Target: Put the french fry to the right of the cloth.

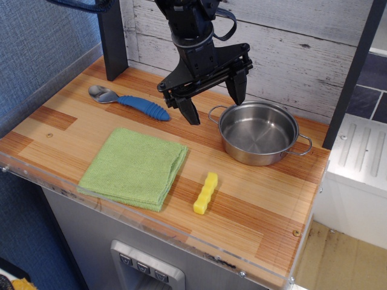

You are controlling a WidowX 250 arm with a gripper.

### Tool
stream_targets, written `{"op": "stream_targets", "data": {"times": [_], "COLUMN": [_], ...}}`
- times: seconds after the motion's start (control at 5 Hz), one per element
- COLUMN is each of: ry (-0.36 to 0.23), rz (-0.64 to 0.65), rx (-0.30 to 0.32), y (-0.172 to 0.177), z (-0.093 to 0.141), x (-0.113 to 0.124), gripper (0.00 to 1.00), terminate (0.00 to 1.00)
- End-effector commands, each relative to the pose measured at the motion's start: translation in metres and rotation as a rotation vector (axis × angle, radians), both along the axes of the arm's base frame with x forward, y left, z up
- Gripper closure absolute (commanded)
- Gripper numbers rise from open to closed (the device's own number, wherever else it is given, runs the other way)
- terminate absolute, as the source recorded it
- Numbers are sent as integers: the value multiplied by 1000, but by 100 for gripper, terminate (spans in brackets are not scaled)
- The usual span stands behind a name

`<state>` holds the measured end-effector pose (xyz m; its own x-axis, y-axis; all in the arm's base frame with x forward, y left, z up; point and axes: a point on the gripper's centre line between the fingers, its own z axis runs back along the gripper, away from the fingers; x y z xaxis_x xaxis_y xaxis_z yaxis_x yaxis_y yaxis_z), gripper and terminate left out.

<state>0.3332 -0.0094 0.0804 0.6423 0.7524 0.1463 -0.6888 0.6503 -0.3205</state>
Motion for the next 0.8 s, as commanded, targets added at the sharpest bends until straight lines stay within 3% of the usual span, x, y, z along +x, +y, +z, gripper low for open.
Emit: {"op": "stream_targets", "data": {"times": [0.0, 0.2, 0.6], "ry": [0, 12, -11], "rz": [0, -105, -261], "rx": [0, 85, 179], "y": [0, -12, -41], "z": [0, 4, 10], "x": [0, -12, -33], "gripper": [0, 0, 0], "terminate": [0, 0, 0]}}
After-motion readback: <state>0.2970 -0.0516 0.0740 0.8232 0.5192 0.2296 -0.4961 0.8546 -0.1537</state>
